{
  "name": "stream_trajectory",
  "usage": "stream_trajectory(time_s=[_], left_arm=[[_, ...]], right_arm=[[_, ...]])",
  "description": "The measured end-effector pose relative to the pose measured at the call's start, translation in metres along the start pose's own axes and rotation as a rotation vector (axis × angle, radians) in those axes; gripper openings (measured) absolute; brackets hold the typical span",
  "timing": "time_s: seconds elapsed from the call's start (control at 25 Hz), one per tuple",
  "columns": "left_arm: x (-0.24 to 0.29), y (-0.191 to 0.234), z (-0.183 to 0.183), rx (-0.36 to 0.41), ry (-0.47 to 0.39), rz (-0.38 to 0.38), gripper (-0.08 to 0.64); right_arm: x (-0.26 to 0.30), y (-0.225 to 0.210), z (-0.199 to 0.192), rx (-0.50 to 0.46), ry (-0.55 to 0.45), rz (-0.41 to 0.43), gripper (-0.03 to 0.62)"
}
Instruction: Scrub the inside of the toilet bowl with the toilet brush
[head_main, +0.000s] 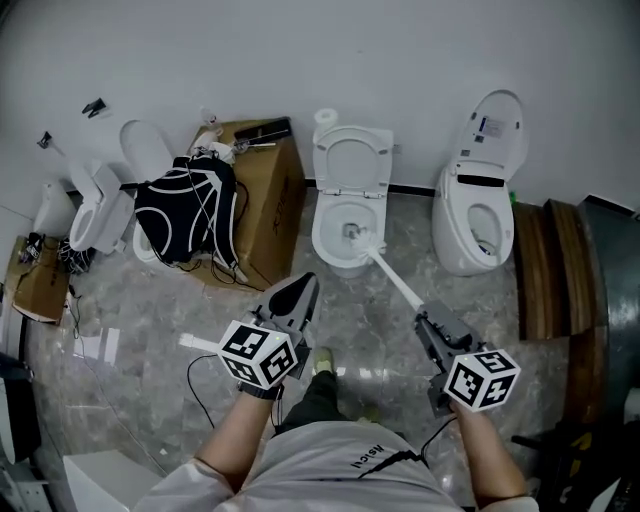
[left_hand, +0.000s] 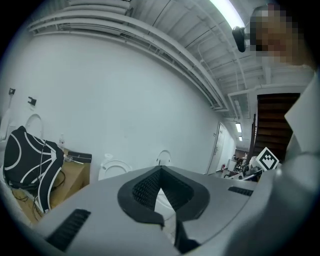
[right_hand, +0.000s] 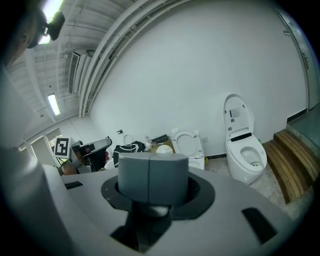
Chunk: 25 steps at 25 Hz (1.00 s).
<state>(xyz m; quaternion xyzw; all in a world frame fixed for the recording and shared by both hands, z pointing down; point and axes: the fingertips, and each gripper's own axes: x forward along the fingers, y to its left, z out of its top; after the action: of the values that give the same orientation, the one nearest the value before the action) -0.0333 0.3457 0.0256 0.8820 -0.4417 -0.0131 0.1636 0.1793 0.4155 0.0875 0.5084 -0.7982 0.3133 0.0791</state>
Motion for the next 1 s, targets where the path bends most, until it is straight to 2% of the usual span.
stream_trajectory(time_s=[0.48, 0.76, 1.0], left_arm=[[0.1, 0.148, 0.027, 0.037, 0.029, -0.083, 0.006], [0.138, 0.189, 0.016, 0.014, 0.044, -0.094, 0.006], [0.179, 0.219, 0.002, 0.009, 0.07, -0.045, 0.006]], right_arm=[[0.153, 0.001, 0.042, 0.11, 0.042, -0.098, 0.158], [0.206, -0.023, 0.041, 0.225, 0.085, -0.111, 0.158], [0.264, -0.067, 0.041, 0.364, 0.135, -0.08, 0.158]])
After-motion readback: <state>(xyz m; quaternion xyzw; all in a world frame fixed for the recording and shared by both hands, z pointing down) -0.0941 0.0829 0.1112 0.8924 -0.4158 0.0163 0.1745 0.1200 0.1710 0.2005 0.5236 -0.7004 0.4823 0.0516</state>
